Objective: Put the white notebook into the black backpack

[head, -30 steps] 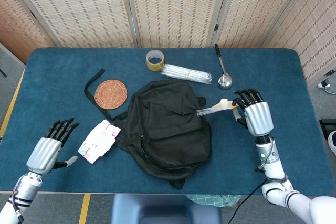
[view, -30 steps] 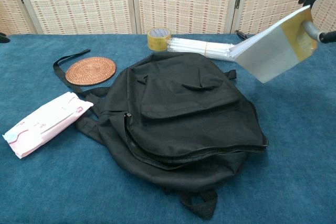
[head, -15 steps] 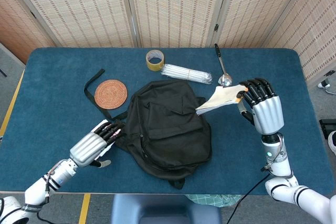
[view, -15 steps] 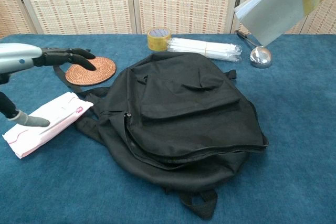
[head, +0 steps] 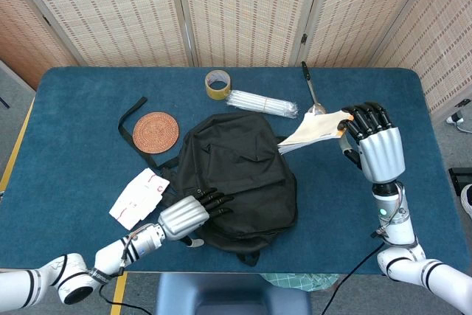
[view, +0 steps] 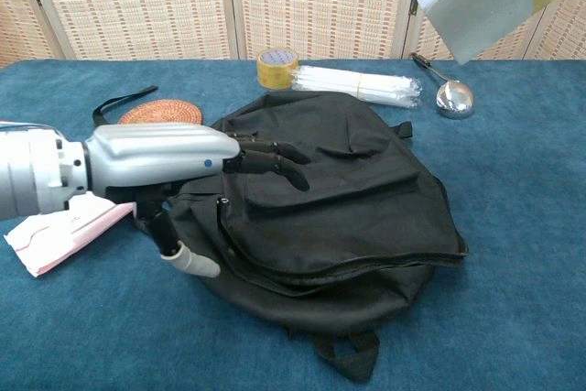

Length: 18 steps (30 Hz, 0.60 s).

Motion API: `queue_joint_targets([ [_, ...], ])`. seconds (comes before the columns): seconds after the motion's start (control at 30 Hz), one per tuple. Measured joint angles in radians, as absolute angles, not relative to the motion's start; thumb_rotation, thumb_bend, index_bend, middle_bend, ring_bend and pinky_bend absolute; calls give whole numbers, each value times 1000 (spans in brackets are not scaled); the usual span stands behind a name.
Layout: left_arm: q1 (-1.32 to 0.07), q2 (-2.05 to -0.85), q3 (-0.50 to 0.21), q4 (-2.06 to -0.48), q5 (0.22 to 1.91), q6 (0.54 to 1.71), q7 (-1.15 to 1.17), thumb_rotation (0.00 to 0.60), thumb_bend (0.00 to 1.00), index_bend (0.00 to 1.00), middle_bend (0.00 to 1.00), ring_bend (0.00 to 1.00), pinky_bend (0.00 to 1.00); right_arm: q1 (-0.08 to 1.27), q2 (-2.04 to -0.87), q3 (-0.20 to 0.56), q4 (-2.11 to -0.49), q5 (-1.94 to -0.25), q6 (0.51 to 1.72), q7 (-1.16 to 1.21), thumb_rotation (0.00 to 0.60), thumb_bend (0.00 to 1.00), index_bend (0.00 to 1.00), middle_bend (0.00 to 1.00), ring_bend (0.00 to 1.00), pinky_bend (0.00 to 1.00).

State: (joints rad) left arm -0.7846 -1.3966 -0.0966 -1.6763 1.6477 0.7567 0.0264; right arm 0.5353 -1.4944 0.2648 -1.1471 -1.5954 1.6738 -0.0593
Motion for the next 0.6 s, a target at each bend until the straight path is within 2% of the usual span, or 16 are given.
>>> queue_joint_targets([
  [0.3, -866, -1531, -133, -1593, 1506, 675, 96, 600, 243, 191, 50, 49, 0, 537, -1497, 265, -1142, -1589, 1659, -64, 600, 462, 714, 388, 328, 287],
  [0.6, -924, -1602, -158, -1549, 1371, 625, 144, 600, 243, 198, 49, 47, 0, 536, -1506, 267, -1122, -1581, 1655, -48, 600, 464, 714, 388, 327, 287],
])
